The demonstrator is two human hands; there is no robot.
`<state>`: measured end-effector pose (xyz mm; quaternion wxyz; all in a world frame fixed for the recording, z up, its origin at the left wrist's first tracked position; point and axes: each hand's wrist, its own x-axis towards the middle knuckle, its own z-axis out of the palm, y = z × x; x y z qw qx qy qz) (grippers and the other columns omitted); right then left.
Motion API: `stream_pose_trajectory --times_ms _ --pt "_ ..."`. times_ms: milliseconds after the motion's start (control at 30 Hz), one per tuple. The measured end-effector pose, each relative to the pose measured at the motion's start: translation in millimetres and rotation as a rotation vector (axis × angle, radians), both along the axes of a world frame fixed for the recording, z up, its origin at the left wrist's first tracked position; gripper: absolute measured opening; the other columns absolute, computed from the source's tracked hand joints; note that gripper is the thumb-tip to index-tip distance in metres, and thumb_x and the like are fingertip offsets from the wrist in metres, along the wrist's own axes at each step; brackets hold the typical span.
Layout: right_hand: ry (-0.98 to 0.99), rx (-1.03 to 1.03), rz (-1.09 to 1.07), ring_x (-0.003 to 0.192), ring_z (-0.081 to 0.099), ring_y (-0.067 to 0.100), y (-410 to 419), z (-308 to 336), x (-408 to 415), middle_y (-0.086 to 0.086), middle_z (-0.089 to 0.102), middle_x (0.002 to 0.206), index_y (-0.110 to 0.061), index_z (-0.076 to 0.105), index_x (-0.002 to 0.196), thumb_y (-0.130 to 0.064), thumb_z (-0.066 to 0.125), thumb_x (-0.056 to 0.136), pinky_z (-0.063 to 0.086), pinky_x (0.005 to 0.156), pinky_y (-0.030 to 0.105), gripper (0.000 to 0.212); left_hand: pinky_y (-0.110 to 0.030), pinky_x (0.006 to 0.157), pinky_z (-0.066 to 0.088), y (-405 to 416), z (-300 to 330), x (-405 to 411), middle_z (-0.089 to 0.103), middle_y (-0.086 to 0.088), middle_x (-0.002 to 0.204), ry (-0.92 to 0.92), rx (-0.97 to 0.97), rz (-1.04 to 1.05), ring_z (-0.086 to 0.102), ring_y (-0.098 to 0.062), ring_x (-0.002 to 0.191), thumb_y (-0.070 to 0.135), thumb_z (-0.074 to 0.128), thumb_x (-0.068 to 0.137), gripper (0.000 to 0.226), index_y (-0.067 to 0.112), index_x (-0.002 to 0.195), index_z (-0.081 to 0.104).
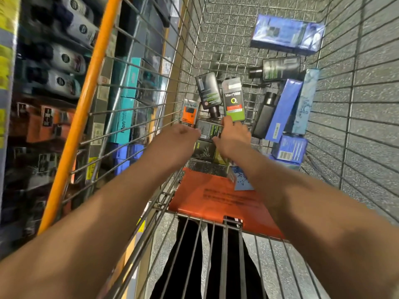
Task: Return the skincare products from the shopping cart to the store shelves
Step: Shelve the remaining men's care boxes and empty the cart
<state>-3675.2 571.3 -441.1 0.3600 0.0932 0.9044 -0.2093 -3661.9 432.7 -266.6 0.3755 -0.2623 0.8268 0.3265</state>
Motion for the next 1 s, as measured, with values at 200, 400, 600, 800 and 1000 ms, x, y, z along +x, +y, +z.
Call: stream_pose_trajectory --times_ms 200,400,600,800,1000 --pt "-0.013 -0.026 0.02 0.113 0.056 0.038 9.4 3.3 -6.7 0.013 0.061 0.118 -0.029 0.042 0.116 -0.047 0.073 0.091 0.047 0.092 0.044 0.044 -0.022 0.059 0.034 3.5 4.6 1.2 0.049 0.022 0.083 -0.039 0.017 0.016 0.047 0.002 0.073 0.047 0.05 0.103 0.019 0.035 0.115 0.058" --pt "-0.093 0.061 0.141 0.122 0.053 0.037 4.1 12.6 -11.3 0.015 0.056 0.128 -0.021 0.05 0.137 -0.052 0.084 0.078 0.048 0.1 0.045 0.075 -0.023 0.059 0.032 5.0 6.3 4.6 0.048 0.021 0.084 -0.043 0.019 -0.028 0.044 0.003 0.072 0.046 0.048 0.104 0.03 0.034 0.128 0.059" --pt "-0.045 0.132 0.046 0.132 0.038 0.037 -4.0 22.6 -6.3 0.016 0.042 0.138 -0.021 0.059 0.129 -0.061 0.071 0.086 0.036 0.109 0.047 0.06 -0.023 0.063 0.038 5.5 7.0 4.6 0.055 0.015 0.091 -0.037 -0.009 -0.079 0.048 0.001 0.076 0.048 0.048 0.102 0.034 0.033 0.13 0.06" --pt "0.016 0.159 0.147 0.132 0.037 0.035 -1.5 47.5 -7.3 0.013 0.047 0.135 -0.021 0.063 0.121 -0.056 0.07 0.086 0.03 0.109 0.052 0.05 -0.027 0.069 0.045 6.1 16.4 6.0 0.065 0.012 0.1 -0.024 -0.038 -0.129 0.06 -0.007 0.086 0.048 0.052 0.099 0.021 0.037 0.113 0.062" --pt "0.066 -0.041 0.045 0.091 0.058 0.027 5.3 95.0 -15.6 0.001 0.06 0.088 -0.017 0.055 0.099 -0.049 0.066 0.087 0.042 0.1 0.047 0.036 -0.032 0.081 0.055 3.7 35.4 15.1 0.066 0.006 0.108 0.012 -0.005 -0.119 0.065 -0.013 0.091 0.044 0.057 0.095 0.029 0.038 0.124 0.06"
